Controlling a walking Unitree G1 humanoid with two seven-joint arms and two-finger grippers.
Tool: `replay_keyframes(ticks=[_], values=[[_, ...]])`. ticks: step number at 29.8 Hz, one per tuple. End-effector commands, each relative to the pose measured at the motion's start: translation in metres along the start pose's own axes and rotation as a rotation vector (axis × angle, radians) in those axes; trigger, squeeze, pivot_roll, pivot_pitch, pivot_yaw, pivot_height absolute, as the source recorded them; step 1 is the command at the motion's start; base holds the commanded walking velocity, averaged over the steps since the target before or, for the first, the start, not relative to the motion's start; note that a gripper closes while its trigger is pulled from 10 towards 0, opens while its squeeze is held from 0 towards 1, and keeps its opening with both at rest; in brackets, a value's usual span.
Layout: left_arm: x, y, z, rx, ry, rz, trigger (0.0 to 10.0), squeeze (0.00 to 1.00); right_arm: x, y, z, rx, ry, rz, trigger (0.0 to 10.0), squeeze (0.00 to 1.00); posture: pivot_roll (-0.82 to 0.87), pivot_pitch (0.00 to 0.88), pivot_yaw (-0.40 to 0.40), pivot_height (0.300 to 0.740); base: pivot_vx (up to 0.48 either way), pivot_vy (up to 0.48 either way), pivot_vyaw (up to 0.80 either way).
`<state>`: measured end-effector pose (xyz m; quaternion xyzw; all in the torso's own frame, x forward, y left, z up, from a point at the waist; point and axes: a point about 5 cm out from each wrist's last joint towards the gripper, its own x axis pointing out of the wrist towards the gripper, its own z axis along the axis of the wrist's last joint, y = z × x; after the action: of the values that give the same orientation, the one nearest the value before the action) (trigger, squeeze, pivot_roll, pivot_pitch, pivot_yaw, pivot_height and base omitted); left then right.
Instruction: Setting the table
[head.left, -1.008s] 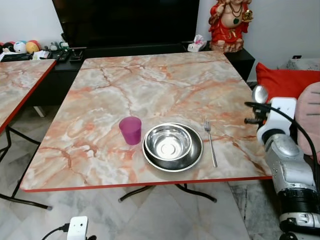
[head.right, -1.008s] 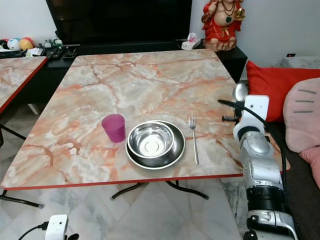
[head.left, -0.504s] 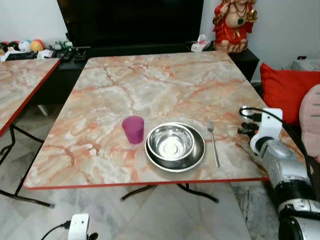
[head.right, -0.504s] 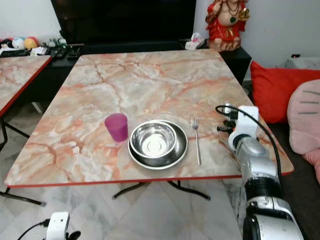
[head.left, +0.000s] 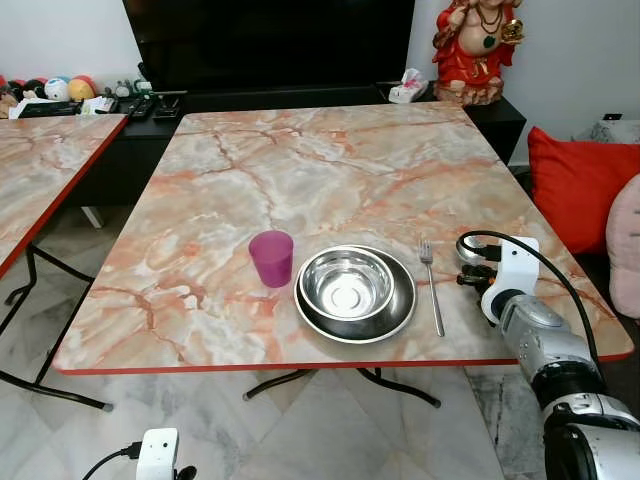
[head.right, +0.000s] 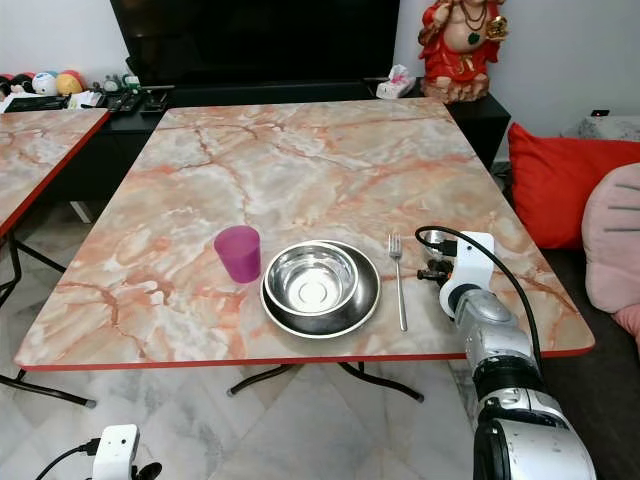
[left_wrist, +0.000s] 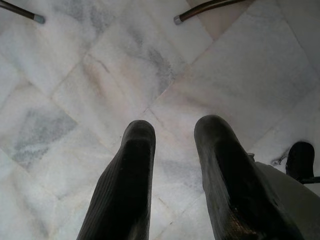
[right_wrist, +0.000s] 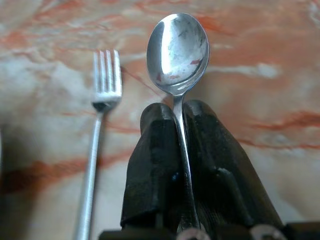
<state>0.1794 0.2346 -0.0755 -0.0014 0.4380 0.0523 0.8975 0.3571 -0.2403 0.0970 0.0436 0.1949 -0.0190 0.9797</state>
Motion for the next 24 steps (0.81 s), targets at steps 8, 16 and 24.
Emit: replay_keyframes(ticks=[8, 16, 24], values=[[-0.001, 0.004, -0.004, -0.006, 0.022, 0.004, 10.0, 0.0, 0.003, 0.005, -0.002, -0.008, -0.006, -0.019, 10.0, 0.0, 0.02, 0.0, 0.056, 0.74, 0.0, 0.0, 0.0], [-0.001, 0.006, -0.003, -0.004, 0.019, 0.009, 10.0, 0.0, 0.003, 0.003, 0.004, -0.019, -0.061, -0.043, 10.0, 0.0, 0.02, 0.0, 0.065, 0.74, 0.0, 0.0, 0.0], [0.0, 0.001, 0.003, 0.047, -0.022, -0.009, 10.0, 0.0, -0.015, -0.004, 0.037, 0.007, -0.449, -0.151, 10.0, 0.0, 0.02, 0.0, 0.07, 0.74, 0.0, 0.0, 0.0]])
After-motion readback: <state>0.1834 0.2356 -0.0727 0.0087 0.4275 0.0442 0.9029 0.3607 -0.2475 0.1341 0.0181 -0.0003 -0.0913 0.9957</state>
